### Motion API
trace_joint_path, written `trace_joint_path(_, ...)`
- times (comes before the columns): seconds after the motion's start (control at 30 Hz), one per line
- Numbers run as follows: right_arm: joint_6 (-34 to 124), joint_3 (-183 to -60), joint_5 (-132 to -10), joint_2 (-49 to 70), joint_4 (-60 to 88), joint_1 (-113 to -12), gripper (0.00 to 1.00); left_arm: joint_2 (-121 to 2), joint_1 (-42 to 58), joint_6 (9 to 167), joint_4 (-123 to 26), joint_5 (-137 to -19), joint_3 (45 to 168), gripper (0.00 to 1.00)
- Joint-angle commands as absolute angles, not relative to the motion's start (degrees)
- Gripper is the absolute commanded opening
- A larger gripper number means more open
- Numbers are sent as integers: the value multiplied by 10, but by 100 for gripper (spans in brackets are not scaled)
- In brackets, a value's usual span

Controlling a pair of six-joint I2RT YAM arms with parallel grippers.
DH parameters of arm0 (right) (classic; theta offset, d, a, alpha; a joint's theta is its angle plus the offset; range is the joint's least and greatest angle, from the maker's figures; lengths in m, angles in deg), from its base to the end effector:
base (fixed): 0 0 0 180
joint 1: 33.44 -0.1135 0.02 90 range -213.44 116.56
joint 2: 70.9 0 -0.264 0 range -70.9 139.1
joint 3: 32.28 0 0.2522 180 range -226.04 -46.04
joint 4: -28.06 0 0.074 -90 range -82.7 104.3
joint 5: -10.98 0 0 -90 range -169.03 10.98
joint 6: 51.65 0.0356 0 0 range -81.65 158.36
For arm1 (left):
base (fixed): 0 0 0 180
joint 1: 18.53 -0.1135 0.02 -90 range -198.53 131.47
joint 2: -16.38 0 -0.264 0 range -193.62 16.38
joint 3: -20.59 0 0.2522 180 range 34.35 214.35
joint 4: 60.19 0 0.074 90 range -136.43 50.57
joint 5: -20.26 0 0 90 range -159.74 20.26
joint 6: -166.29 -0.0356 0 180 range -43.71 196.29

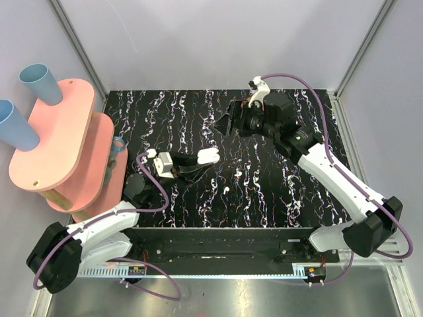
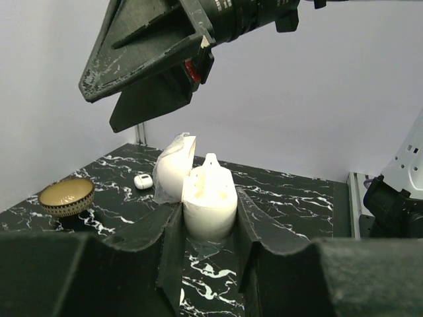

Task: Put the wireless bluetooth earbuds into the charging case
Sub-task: Close the charging case.

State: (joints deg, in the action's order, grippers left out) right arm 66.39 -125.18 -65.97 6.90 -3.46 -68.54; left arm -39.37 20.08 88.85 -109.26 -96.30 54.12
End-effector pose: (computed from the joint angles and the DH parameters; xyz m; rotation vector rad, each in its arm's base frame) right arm 0.2506 0.1859 0.4065 -0.2879 1.9451 0.9579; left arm 0.1458 -0.1368 0.2842 0.6816 1.0093 -1.0409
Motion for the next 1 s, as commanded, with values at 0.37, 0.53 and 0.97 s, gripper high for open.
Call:
trace_joint_path(0.37,563,-1328,-787,139,-96,-778,100,-408,201,911,-1190,-959,554,0)
trace_joint_path(0.53,557,-1327,-801,143,-98,-793,100,-409,201,910,-1189,-955,551,0)
trace_joint_path(0.97,553,-1312,-812,126,-105,-808,100,-388,200,912,-1190,-936,538,0)
